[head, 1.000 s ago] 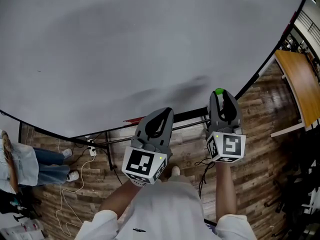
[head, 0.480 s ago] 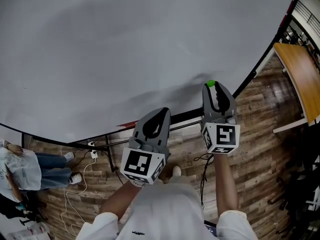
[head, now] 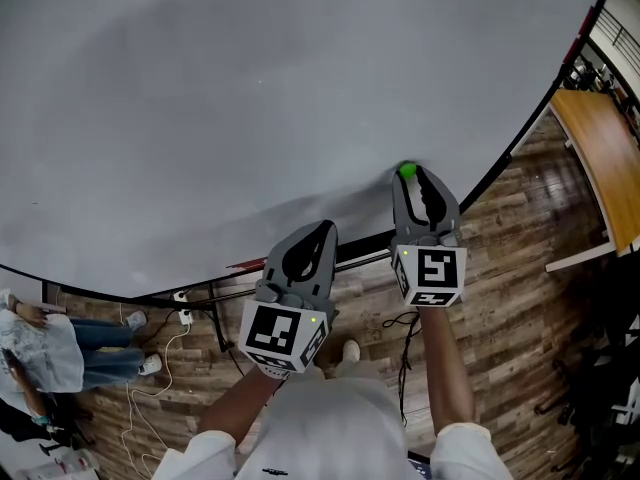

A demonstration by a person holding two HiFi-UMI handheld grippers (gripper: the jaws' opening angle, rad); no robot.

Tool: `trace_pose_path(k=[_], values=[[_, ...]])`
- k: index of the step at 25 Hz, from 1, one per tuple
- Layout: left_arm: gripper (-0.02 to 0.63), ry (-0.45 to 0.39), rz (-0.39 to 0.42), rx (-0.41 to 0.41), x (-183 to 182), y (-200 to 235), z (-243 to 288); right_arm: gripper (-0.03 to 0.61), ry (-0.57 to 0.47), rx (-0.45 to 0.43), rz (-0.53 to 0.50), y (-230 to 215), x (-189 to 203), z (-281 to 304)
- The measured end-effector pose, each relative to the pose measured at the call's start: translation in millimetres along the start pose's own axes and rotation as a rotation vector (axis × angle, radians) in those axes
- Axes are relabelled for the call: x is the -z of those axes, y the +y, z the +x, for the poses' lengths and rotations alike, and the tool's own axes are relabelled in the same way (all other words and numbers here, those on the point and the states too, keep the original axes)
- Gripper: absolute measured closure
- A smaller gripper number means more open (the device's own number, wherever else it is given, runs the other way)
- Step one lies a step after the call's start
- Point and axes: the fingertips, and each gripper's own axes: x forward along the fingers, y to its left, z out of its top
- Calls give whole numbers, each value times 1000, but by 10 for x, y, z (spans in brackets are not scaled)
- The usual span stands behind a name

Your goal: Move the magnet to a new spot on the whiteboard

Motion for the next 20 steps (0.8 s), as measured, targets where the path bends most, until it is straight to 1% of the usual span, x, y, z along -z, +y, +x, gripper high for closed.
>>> trace_pose_path(k=[12, 20], values=[[607, 4, 7, -1, -9, 44, 24, 443, 20, 14, -24, -3, 30, 125], [607, -6, 9, 3, -52, 24, -80, 443, 17, 27, -19, 11, -31, 40]])
